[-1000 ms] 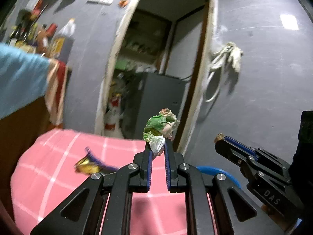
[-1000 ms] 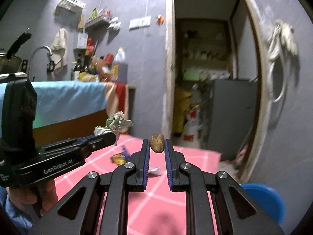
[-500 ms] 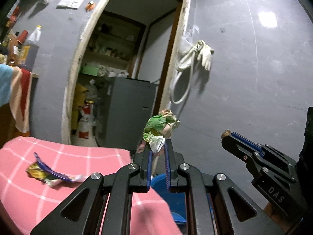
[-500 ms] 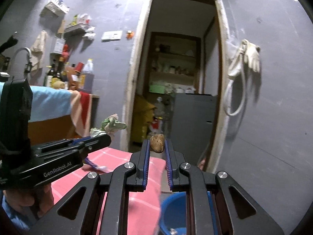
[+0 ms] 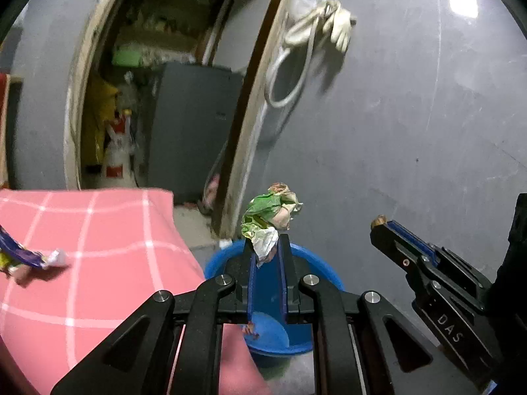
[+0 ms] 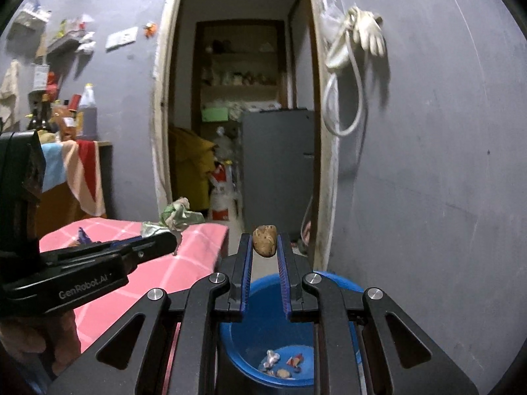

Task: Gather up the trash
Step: 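Carry both items to the blue bucket and open both tools to drop them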

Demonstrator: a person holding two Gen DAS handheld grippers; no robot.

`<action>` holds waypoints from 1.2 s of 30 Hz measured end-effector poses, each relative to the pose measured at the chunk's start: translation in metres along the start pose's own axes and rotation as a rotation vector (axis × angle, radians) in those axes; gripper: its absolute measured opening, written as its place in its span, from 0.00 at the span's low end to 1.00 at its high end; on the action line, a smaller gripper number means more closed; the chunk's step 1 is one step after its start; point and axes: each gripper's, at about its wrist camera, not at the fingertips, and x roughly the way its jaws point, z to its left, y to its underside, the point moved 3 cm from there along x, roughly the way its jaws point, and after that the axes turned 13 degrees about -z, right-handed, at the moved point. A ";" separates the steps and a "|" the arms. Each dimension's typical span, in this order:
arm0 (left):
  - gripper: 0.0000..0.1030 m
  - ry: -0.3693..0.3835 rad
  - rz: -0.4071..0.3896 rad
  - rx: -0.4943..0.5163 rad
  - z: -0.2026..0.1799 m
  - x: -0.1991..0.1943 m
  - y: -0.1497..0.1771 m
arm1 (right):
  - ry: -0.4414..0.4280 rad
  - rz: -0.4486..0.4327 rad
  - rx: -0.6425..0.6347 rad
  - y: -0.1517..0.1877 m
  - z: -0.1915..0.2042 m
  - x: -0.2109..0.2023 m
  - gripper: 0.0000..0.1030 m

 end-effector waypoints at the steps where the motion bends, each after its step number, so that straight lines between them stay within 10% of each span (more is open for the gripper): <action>1: 0.09 0.007 0.032 -0.005 0.001 0.006 0.004 | 0.005 0.014 0.011 0.003 -0.003 0.003 0.13; 10: 0.10 -0.010 0.260 -0.026 0.011 0.045 0.048 | 0.027 0.140 0.041 0.030 -0.016 0.026 0.13; 15: 0.34 -0.017 0.294 -0.061 0.022 0.047 0.059 | 0.030 0.219 0.072 0.046 -0.024 0.038 0.14; 20: 0.35 -0.036 0.307 -0.073 0.031 0.039 0.057 | 0.033 0.248 0.091 0.052 -0.027 0.038 0.28; 26: 0.52 -0.065 0.255 -0.107 0.048 0.012 0.043 | 0.032 0.241 0.098 0.047 -0.025 0.036 0.29; 36: 0.80 -0.179 0.068 -0.129 0.089 -0.055 -0.005 | -0.041 0.119 0.093 0.007 0.012 0.025 0.80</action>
